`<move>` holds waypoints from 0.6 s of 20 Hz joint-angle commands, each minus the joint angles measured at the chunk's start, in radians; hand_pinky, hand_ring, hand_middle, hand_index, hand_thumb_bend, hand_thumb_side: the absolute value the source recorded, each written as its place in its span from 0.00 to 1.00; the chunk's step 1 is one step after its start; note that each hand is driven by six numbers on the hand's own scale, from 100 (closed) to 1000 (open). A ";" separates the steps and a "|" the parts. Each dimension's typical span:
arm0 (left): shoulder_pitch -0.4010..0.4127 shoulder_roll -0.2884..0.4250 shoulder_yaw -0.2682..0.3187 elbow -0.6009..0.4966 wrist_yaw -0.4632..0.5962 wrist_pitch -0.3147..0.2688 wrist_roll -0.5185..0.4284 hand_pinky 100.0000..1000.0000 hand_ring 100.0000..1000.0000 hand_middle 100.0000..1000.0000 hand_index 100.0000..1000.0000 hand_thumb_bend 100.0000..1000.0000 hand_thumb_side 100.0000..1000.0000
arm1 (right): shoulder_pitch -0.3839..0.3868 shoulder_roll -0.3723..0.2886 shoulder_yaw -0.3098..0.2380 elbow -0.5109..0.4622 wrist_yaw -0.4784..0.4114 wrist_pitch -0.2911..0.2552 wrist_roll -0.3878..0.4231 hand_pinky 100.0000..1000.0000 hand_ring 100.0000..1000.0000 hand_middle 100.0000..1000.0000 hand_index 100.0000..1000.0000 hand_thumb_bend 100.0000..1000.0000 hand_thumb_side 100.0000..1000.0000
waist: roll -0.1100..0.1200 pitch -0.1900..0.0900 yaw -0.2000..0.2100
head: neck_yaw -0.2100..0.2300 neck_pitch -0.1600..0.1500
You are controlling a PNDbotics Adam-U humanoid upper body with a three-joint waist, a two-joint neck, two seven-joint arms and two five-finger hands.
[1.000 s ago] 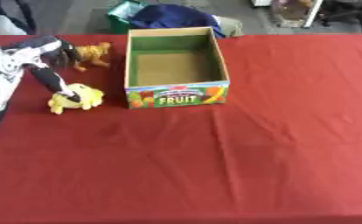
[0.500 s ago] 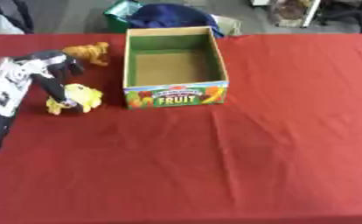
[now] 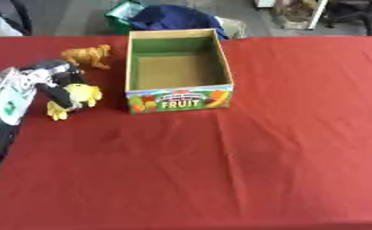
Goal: Pick up objects on the table and place them in the box.
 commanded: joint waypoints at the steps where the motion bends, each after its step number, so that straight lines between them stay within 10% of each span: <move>1: -0.011 0.034 0.016 -0.053 0.015 0.003 0.011 0.41 0.27 0.23 0.43 0.23 0.00 | -0.009 -0.018 -0.008 -0.004 -0.003 -0.002 0.001 0.51 0.56 0.60 0.77 0.28 0.21 | 0.002 -0.013 -0.001 | -0.001 -0.012; 12: -0.145 0.036 0.003 -0.278 0.050 0.000 -0.010 0.40 0.26 0.22 0.43 0.31 0.00 | -0.013 -0.022 -0.002 -0.003 -0.006 0.000 0.007 0.51 0.56 0.60 0.77 0.27 0.21 | 0.005 -0.021 -0.015 | 0.012 -0.011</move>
